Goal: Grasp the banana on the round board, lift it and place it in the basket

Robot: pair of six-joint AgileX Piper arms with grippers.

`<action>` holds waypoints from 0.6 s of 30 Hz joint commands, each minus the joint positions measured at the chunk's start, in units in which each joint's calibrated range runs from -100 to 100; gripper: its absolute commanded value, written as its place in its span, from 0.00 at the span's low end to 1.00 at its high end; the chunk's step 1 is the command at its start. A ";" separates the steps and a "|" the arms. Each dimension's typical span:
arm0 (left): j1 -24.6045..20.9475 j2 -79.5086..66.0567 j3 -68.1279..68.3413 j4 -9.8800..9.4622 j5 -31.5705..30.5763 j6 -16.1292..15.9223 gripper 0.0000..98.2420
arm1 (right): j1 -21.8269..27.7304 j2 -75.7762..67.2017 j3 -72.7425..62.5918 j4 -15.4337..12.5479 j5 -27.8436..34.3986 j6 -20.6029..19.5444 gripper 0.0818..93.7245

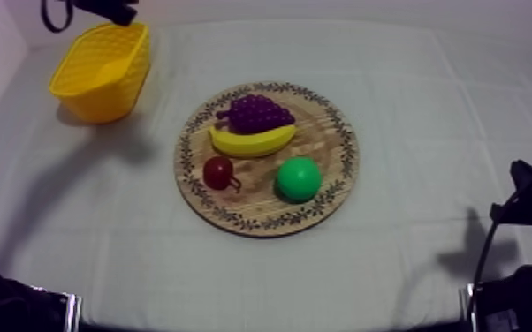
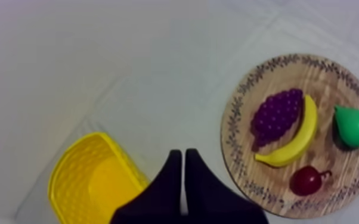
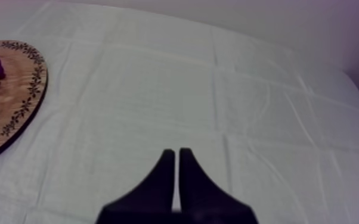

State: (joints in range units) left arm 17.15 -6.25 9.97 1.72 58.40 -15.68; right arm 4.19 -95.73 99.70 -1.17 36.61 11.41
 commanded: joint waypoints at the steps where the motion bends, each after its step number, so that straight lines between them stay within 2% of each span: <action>1: 0.26 3.48 -0.19 0.68 0.06 -1.05 0.00 | 0.02 -0.02 -0.03 0.02 0.00 -0.01 0.00; 12: 2.51 12.75 0.17 3.50 -0.70 -4.94 0.00 | 0.02 -0.02 -0.03 0.02 0.00 -0.01 0.00; 18: 4.23 15.66 0.34 4.02 -1.07 -6.33 0.00 | 0.02 -0.02 -0.03 0.02 0.00 -0.01 0.00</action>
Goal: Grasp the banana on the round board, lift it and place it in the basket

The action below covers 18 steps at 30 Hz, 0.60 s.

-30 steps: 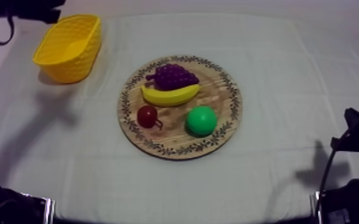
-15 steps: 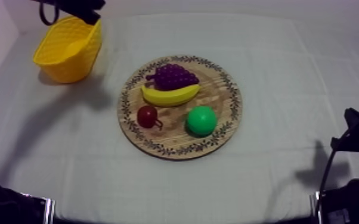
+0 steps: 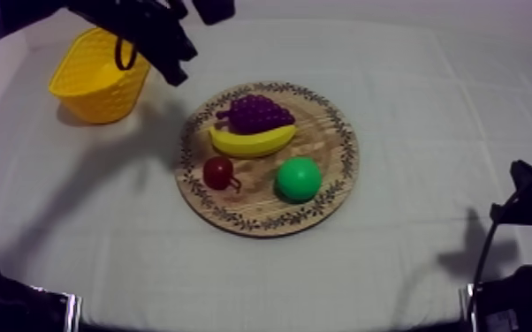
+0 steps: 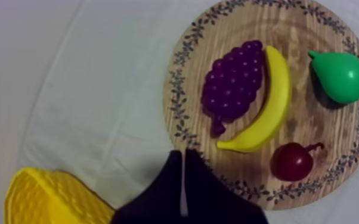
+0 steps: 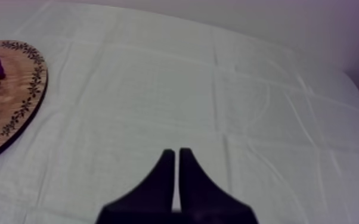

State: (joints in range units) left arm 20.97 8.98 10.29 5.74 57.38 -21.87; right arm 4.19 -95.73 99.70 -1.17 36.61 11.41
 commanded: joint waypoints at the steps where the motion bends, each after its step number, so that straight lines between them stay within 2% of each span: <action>1: 0.81 0.93 -0.03 0.04 -0.19 -0.32 0.00 | 0.02 -0.02 -0.03 0.02 0.00 -0.01 0.00; 18: 5.72 9.18 -0.55 -0.19 -0.52 -0.94 0.00 | 0.02 -0.02 -0.03 0.02 0.00 -0.01 0.00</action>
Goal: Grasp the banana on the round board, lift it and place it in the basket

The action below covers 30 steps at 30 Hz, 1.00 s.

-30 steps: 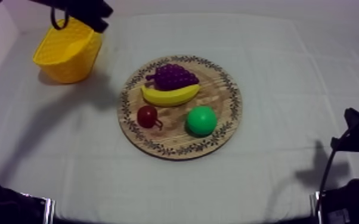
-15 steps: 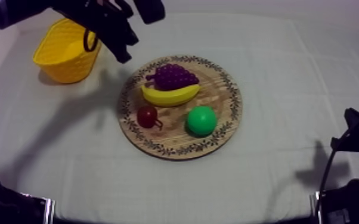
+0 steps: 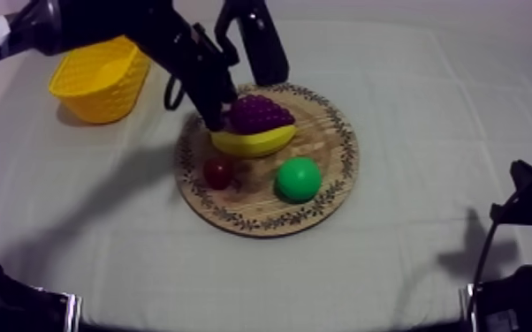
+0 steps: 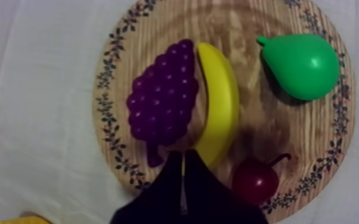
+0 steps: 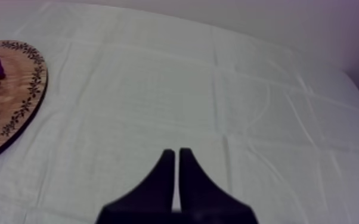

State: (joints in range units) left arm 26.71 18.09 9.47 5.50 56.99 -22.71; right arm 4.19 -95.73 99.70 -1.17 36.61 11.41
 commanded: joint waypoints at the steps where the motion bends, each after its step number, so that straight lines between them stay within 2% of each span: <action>1: -0.02 0.22 0.69 0.24 -0.45 -0.28 0.00 | 0.02 -0.02 -0.03 0.02 0.00 -0.01 0.00; 9: -0.27 0.10 4.06 0.32 -2.60 -1.06 0.01 | 0.02 -0.02 -0.03 0.02 0.00 -0.01 0.00; 15: -0.77 -0.36 5.56 -1.25 -4.09 3.66 0.01 | 0.02 -0.02 -0.03 0.02 0.00 -0.01 0.00; 18: -0.92 -0.59 5.02 -1.58 -3.74 4.67 0.01 | 0.02 -0.02 -0.03 0.02 0.00 -0.01 0.00; 25: -1.28 -0.95 3.21 -0.78 -3.16 6.48 0.00 | 0.02 -0.02 -0.03 0.02 0.00 -0.01 0.00; 30: -1.25 -0.87 3.26 -0.11 -3.07 5.07 0.12 | 0.02 -0.02 -0.03 0.02 0.00 -0.01 0.00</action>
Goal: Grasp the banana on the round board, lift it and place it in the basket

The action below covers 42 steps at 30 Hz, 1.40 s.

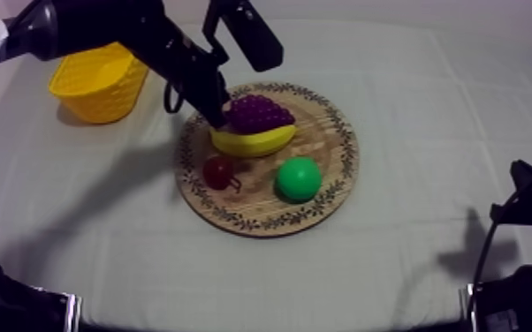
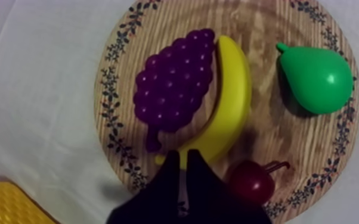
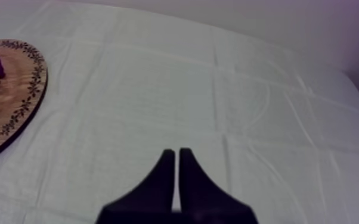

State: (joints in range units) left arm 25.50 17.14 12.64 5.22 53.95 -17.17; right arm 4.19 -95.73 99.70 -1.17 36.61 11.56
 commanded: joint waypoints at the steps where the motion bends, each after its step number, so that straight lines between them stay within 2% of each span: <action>1: -0.17 0.12 0.29 0.40 -0.02 -0.87 0.14 | 0.02 -0.02 -0.03 0.02 0.00 -0.16 0.00; 5: -1.07 0.30 1.28 2.23 -0.06 -3.06 0.21 | 0.02 -0.02 -0.03 0.02 0.00 -0.16 0.00; 9: -1.65 0.37 2.02 3.57 -0.61 -5.23 0.24 | 0.02 -0.02 -0.03 0.02 0.00 -0.16 0.00; 11: -1.55 0.27 2.17 3.54 -0.85 -5.64 0.24 | 0.02 -0.02 -0.03 0.02 0.00 -0.16 0.00; 16: -1.39 0.32 1.19 2.62 0.01 -4.21 0.24 | 0.02 -0.02 -0.03 0.02 0.00 -0.16 0.00; 20: -1.23 0.37 0.18 1.35 1.58 -2.19 0.45 | 0.02 -0.02 -0.03 0.02 0.00 -0.16 0.00; 25: -0.78 0.94 -0.67 0.25 3.82 -1.95 0.73 | 0.02 -0.02 -0.03 0.02 0.00 -0.16 0.00; 28: -0.59 1.69 -0.82 -0.26 4.72 -1.95 0.82 | 0.02 -0.02 -0.03 0.02 0.00 -0.16 0.00; 42: 0.43 8.33 -2.02 -1.01 5.80 -3.11 0.85 | 0.02 -0.02 -0.03 0.02 0.00 -0.16 0.00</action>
State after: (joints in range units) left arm 25.85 24.98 10.85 4.22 59.68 -20.30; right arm 4.19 -95.73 99.70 -1.17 36.61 11.40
